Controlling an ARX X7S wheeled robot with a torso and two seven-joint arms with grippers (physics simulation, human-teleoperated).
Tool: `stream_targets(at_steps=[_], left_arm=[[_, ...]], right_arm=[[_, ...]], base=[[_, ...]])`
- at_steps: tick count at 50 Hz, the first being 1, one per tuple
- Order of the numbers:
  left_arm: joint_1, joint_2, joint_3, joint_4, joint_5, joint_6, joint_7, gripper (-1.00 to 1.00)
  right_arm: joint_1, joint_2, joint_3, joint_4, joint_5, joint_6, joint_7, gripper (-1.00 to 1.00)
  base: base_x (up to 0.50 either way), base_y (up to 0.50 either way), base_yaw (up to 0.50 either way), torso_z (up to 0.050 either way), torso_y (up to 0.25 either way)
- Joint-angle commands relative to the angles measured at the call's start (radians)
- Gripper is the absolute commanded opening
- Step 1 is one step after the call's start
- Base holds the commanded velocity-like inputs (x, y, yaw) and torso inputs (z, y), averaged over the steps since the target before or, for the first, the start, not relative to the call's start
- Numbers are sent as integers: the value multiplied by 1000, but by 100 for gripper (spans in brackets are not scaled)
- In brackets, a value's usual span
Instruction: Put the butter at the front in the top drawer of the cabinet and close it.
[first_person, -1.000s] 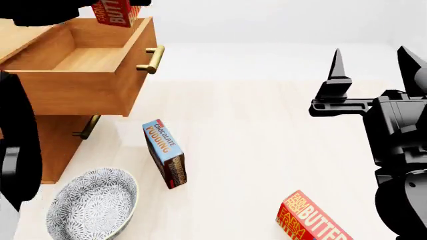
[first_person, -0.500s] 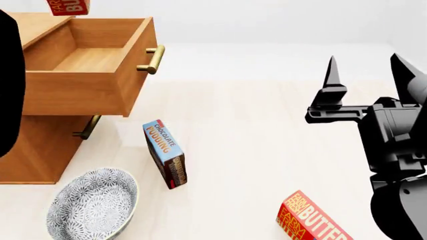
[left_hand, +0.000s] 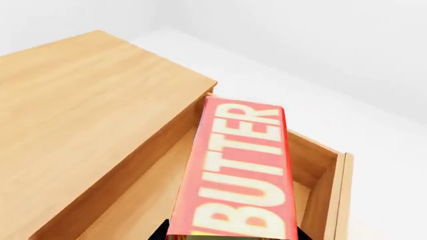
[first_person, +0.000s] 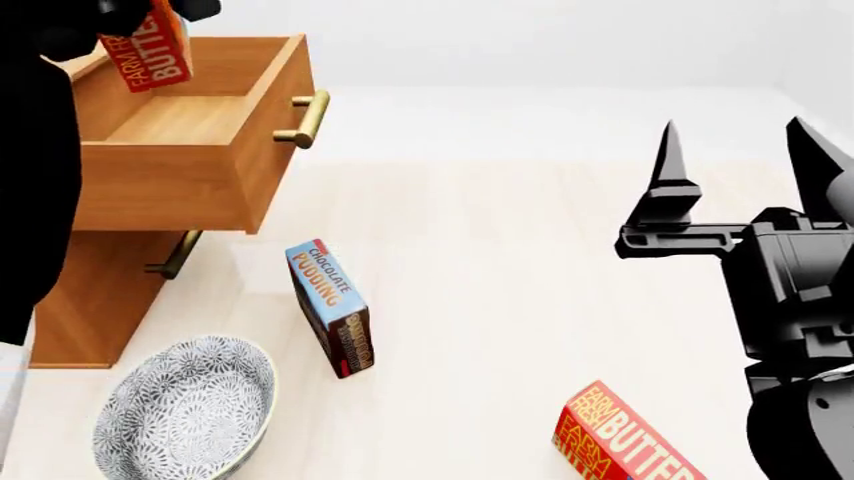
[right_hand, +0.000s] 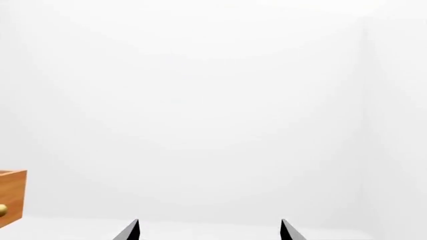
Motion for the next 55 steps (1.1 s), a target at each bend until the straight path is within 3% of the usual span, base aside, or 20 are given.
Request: stream_targets(at_steps=[1, 16, 55], left_arm=[[27, 5, -96, 0, 26, 63, -30, -100], [131, 17, -150, 0, 28, 240, -97, -100], [156, 26, -79, 0, 35, 299, -124, -100]], right_arm=[[-28, -4, -2, 13, -2, -37, -7, 100], [-64, -10, -13, 51, -13, -96, -21, 100], [-106, -14, -33, 73, -3, -140, -25, 100]], base=[[0, 0, 0, 0, 0], [0, 0, 0, 1, 1], [0, 0, 0, 1, 1]])
